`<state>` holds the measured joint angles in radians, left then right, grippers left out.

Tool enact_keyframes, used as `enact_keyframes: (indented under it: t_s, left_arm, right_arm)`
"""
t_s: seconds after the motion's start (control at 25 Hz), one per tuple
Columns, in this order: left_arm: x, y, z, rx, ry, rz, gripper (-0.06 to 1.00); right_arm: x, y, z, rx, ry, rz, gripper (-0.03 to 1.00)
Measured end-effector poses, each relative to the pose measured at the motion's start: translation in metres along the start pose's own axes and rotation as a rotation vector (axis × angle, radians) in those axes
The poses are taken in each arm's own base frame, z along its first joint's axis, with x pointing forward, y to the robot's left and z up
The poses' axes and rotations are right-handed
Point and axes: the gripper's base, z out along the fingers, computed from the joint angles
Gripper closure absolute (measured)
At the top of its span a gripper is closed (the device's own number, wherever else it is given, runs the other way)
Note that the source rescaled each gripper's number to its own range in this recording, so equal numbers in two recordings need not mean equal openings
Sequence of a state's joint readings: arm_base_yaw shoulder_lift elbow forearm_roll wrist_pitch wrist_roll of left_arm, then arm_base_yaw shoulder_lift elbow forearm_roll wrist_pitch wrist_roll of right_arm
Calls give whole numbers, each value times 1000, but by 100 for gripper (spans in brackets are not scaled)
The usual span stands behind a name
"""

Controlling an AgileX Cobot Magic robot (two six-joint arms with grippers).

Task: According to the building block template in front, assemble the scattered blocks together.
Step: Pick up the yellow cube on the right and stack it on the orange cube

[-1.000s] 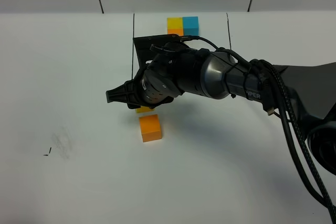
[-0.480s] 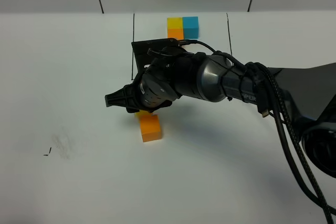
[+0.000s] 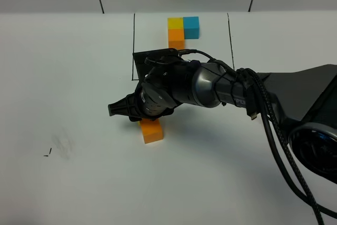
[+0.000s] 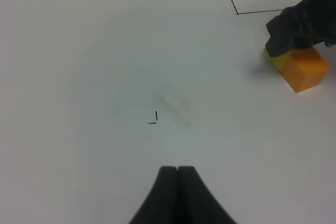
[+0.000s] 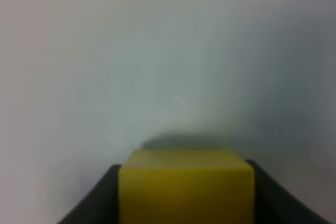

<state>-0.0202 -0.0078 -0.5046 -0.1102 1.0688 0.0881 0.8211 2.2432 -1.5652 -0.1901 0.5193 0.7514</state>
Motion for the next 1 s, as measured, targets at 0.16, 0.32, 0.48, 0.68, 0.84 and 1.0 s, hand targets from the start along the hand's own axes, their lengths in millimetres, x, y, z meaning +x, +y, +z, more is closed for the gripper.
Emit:
enact_keyframes:
  t_s: [0.16,0.32,0.48,0.68,0.84,1.0]
  left_arm:
    - [0,0,0,0,0,0,94]
    - [0,0,0,0,0,0,94]
    - [0,0,0,0,0,0,94]
    - [0,0,0,0,0,0,94]
    - [0,0,0,0,0,0,94]
    - [0,0,0,0,0,0,94]
  right_arm:
    - [0,0,1,2,2,2,45]
    - [0,0,1,2,2,16,45]
    - [0,0,1,2,1,21,45]
    - [0,0,1,2,1,24,45]
    - [0,0,1,2,1,24,45]
    - [0,0,1,2,1,23,45]
